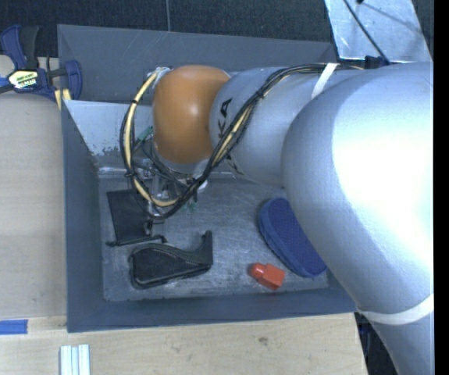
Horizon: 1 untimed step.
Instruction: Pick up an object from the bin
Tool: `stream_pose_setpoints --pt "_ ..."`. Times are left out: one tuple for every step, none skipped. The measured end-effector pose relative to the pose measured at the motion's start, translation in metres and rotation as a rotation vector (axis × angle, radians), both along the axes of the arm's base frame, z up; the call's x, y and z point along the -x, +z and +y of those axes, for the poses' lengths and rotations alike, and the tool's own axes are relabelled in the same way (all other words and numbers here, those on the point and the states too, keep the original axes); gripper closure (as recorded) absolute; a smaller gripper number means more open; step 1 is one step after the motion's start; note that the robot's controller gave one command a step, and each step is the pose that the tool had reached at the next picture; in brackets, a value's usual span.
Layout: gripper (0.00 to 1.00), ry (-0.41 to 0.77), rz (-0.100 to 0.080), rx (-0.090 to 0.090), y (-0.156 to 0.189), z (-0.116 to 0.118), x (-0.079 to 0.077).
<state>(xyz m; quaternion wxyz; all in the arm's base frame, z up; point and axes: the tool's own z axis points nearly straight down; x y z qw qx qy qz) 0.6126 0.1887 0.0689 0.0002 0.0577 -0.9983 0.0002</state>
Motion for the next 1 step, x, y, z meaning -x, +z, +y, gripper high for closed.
stream_pose_setpoints --pt "0.0 0.001 -0.001 -0.001 0.0004 0.0001 -0.0006"
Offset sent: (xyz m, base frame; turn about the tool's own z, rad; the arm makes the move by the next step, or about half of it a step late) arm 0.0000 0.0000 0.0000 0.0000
